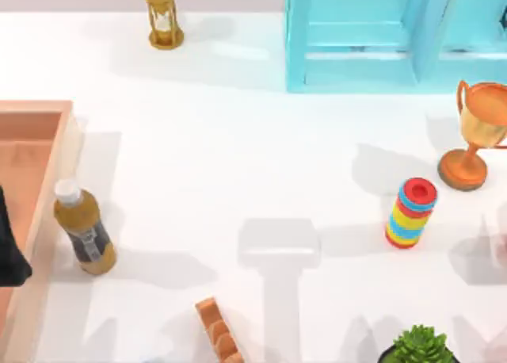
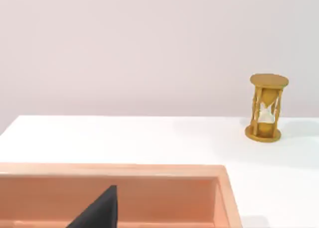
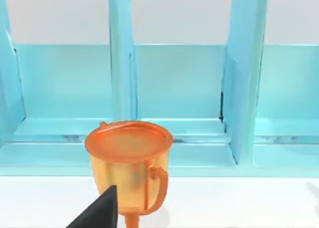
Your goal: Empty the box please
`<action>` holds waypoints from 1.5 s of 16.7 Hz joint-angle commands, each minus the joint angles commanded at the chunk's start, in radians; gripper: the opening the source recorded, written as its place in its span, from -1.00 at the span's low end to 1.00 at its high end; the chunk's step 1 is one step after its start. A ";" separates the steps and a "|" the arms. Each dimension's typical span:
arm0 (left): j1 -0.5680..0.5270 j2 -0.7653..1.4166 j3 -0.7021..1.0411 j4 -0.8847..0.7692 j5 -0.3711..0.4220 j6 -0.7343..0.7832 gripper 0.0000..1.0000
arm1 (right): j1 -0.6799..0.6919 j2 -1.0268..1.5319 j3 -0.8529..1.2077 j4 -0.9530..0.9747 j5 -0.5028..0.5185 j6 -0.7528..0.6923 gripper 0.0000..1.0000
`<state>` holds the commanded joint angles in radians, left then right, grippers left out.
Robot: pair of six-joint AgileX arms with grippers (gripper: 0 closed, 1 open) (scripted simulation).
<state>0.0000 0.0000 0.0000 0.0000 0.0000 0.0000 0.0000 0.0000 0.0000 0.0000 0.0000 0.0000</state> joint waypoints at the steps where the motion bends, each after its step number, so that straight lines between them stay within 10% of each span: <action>1: 0.000 0.000 0.000 0.000 0.000 0.000 1.00 | 0.000 0.000 0.000 0.000 0.000 0.000 1.00; 25: 0.336 1.503 1.183 -1.174 0.000 0.354 1.00 | 0.000 0.000 0.000 0.000 0.000 0.000 1.00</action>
<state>0.3359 1.5031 1.1830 -1.1739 -0.0004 0.3541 0.0000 0.0000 0.0000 0.0000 0.0000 0.0000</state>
